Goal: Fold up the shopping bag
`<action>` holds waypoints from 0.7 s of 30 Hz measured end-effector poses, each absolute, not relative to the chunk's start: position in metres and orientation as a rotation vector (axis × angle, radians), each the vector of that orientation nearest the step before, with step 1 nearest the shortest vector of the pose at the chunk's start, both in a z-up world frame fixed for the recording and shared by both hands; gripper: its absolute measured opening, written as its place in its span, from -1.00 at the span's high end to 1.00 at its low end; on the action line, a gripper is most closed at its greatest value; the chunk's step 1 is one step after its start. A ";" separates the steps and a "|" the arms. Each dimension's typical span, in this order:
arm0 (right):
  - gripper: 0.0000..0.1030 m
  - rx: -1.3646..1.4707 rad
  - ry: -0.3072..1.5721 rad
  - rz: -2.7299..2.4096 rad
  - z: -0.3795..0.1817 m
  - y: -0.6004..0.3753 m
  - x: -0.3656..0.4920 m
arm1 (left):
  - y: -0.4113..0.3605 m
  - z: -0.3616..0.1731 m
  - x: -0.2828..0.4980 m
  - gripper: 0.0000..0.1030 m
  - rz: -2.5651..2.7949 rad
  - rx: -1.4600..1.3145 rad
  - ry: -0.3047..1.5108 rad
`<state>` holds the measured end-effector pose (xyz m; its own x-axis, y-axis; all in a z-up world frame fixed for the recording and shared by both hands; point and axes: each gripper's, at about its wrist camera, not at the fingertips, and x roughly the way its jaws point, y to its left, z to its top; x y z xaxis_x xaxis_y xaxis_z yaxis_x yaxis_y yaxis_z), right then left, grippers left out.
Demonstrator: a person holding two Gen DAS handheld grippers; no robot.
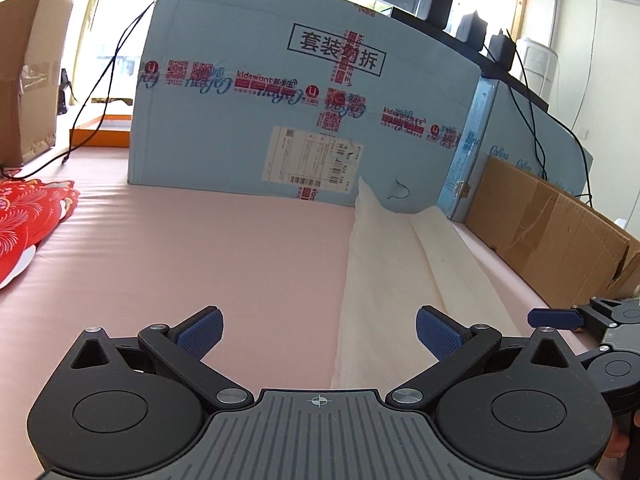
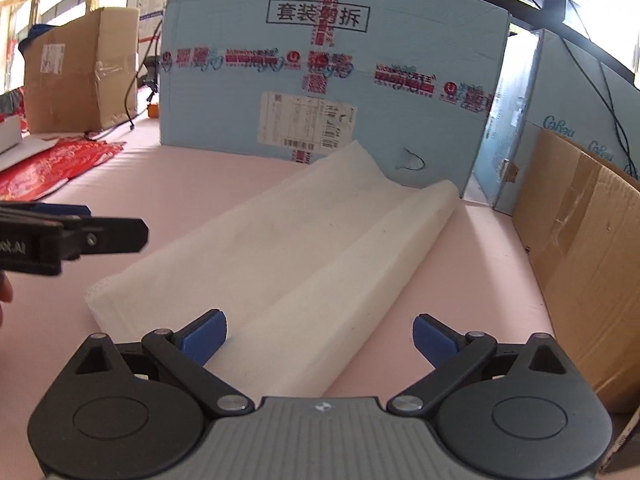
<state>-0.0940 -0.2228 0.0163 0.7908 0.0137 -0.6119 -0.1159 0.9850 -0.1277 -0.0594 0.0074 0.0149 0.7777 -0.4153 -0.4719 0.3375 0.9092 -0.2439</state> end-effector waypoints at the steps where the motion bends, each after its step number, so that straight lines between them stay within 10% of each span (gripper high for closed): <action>1: -0.91 -0.151 0.659 0.044 0.016 -0.230 -0.099 | 0.006 0.014 -0.059 -1.00 -0.419 -0.149 0.549; 10: -0.88 -0.023 0.611 -0.182 0.025 -0.296 -0.144 | -0.020 0.005 -0.061 -0.92 -0.528 -0.120 0.619; 18: -0.92 0.080 0.448 -0.043 0.051 -0.291 -0.175 | -0.032 0.001 -0.063 0.56 -0.510 -0.062 0.640; 21: -0.92 0.072 0.478 0.003 0.046 -0.285 -0.173 | -0.026 0.002 -0.066 0.64 -0.546 -0.113 0.641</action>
